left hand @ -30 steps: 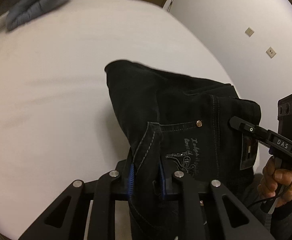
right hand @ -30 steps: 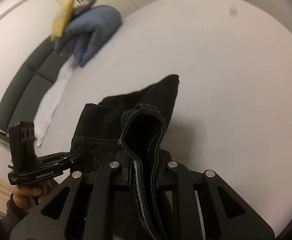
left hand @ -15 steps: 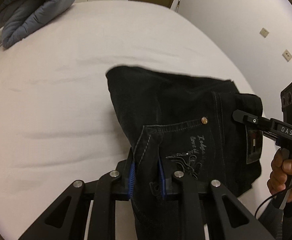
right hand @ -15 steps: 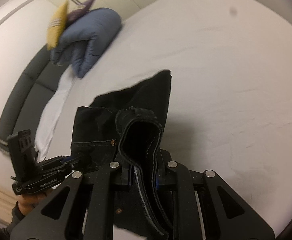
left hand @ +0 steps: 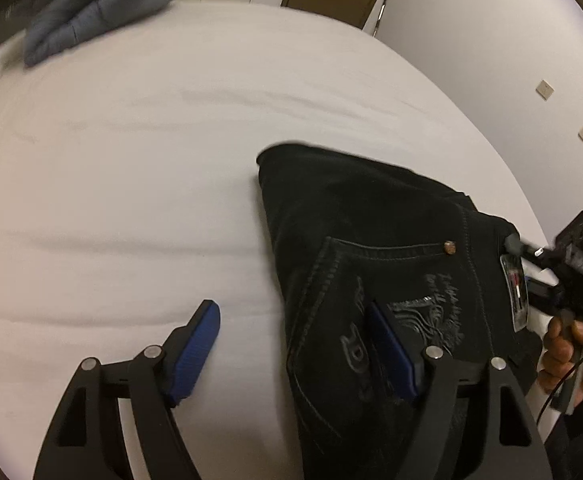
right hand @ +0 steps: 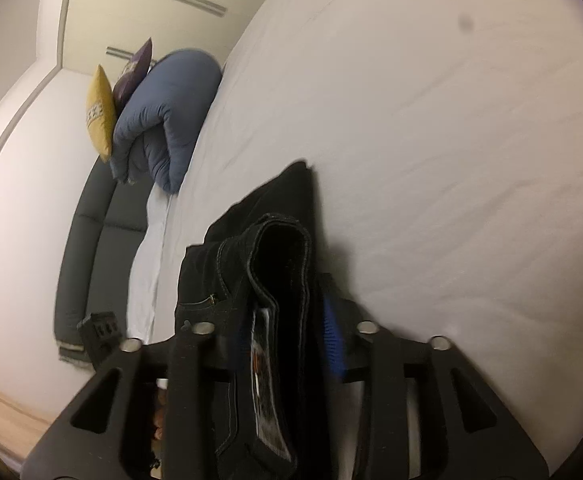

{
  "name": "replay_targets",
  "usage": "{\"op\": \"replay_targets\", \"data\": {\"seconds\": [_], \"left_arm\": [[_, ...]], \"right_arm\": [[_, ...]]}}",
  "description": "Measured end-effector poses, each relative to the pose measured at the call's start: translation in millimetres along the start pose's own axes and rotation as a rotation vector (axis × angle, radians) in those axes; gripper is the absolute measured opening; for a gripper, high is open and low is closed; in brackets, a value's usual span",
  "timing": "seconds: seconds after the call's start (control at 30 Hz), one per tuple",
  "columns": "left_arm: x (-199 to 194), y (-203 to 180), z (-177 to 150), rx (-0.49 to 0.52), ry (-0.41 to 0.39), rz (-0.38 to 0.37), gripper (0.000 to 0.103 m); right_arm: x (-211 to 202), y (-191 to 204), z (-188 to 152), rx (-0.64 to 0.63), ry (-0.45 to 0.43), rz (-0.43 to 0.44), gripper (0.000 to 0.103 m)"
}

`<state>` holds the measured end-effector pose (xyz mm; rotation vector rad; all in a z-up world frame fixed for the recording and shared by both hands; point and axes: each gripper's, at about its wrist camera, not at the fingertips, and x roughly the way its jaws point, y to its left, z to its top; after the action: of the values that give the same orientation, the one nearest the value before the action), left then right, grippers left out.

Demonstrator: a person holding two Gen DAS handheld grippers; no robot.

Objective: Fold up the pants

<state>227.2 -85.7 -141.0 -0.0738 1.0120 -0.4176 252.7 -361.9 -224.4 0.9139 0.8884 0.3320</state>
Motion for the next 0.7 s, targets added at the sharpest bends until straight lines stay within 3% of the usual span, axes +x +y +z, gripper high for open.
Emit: {"op": "replay_targets", "data": {"seconds": [0.03,0.13,0.23,0.33,0.37,0.43,0.5,0.6,0.7], "left_arm": [[-9,-5,-1,0.02,-0.023,0.007,0.077],[-54,-23,-7,0.071,-0.155,0.049,0.082],[-116,-47,-19,0.13,-0.358,0.147,0.103],[-189,-85,-48,0.196,-0.613,0.312,0.103],[-210,-83,-57,0.208,-0.653,0.357,0.103],[-249,-89,-65,0.21,-0.717,0.446,0.103],[-283,-98,-78,0.208,-0.78,0.469,0.103],[-343,-93,-93,0.202,-0.871,0.474,0.103],[-379,-88,-97,0.166,-0.86,0.435,0.103]], "right_arm": [[-12,3,-3,-0.006,-0.042,-0.026,0.055],[-41,23,-17,-0.063,-0.124,-0.115,0.061],[-78,63,-37,-0.204,-0.226,-0.226,0.061],[-127,112,-68,-0.365,-0.391,-0.301,0.067],[-141,128,-77,-0.408,-0.448,-0.321,0.07],[-173,166,-103,-0.497,-0.592,-0.348,0.089],[-203,203,-130,-0.559,-0.736,-0.381,0.099],[-240,251,-165,-0.66,-0.915,-0.389,0.103],[-268,293,-197,-0.738,-1.042,-0.438,0.103]]}}
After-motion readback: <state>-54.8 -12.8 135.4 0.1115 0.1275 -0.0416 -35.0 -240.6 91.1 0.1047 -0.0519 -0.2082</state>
